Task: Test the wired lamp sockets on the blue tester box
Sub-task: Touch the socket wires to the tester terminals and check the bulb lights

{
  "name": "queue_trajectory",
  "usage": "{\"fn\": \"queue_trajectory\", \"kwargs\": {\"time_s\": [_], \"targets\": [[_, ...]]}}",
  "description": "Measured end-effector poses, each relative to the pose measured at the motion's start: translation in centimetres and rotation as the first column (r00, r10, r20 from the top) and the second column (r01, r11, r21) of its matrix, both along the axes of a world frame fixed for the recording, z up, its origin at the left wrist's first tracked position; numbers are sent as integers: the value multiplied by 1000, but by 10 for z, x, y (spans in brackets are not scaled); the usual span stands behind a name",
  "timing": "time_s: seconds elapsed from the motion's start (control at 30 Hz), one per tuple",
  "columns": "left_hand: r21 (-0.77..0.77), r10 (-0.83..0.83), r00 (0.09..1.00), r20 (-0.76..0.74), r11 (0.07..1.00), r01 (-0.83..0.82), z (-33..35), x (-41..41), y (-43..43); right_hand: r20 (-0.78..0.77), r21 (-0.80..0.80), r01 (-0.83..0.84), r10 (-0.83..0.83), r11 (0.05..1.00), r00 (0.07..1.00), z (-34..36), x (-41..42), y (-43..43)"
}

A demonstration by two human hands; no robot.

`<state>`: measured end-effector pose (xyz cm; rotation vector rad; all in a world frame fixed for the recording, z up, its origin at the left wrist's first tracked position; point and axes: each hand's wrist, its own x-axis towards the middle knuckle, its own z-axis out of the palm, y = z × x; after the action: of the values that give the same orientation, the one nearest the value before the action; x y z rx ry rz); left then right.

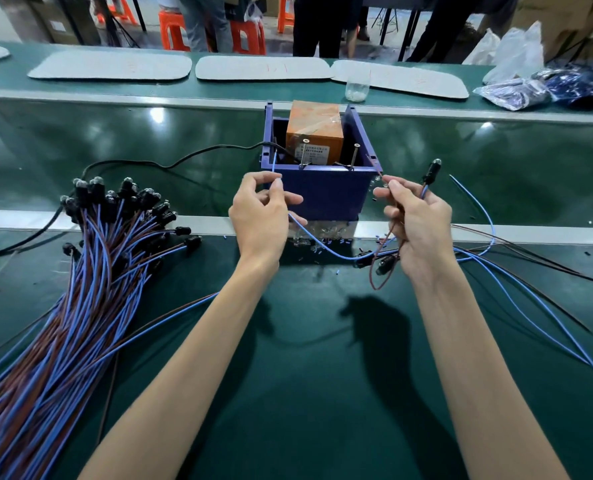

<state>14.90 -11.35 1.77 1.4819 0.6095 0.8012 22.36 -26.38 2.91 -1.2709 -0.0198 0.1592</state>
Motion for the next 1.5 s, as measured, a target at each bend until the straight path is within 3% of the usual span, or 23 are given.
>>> {"fn": "queue_trajectory", "kwargs": {"time_s": [0.13,0.43,1.5], "targets": [[-17,-56,998,-17,998,55,-4,3,3,0,-7,-26,26,1000,1000,-1,4,-2],[140,-156,984,-85,976,167,-11,5,5,14,-57,-107,108,993,994,-5,4,0],[44,-109,981,-160,992,118,-2,3,7,27,-38,-178,179,983,983,-7,1,2]]}}
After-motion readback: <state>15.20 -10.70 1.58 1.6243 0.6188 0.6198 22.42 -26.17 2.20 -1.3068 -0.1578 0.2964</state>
